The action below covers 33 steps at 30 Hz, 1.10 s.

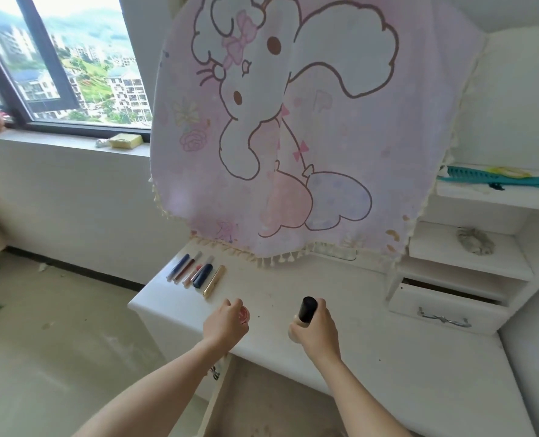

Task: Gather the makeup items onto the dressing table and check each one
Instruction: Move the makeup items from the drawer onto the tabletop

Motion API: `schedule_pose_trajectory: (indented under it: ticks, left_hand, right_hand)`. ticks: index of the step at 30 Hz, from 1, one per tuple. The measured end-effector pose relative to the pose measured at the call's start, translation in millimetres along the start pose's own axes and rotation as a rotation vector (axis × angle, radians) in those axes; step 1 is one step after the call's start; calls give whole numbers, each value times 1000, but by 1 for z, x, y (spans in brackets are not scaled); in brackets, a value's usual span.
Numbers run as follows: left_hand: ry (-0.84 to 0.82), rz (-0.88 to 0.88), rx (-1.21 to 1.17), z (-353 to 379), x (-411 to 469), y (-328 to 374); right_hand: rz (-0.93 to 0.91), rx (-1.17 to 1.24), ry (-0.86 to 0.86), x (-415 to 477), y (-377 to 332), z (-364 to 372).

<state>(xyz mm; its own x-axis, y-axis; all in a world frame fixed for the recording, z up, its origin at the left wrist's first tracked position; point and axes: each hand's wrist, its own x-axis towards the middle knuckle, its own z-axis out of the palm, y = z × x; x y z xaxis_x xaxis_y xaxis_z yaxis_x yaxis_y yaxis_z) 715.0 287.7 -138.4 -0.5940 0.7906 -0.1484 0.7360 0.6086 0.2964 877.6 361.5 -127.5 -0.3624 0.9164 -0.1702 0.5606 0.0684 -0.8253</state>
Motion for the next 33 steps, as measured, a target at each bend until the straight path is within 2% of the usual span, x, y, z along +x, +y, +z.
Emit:
schedule_pose_trajectory:
  ticks: [8,16,23,29,33]
  left_hand:
    - [-14,15,46,7,40,-32]
    - [-38,163,162,20,135,-56]
    - [-170,256,262,33,203,-74]
    - [-95,351,295,44,226,-90]
    - [-108,426,346,47,225,-95]
  right_hand:
    - [50,-24,5,41,-14,41]
    - [130,-21,15,114,-32,105]
    - [187,-18,88,175,-50,152]
    - [213,18,152,196,-53,171]
    - [235,32,151,199,-47,177]
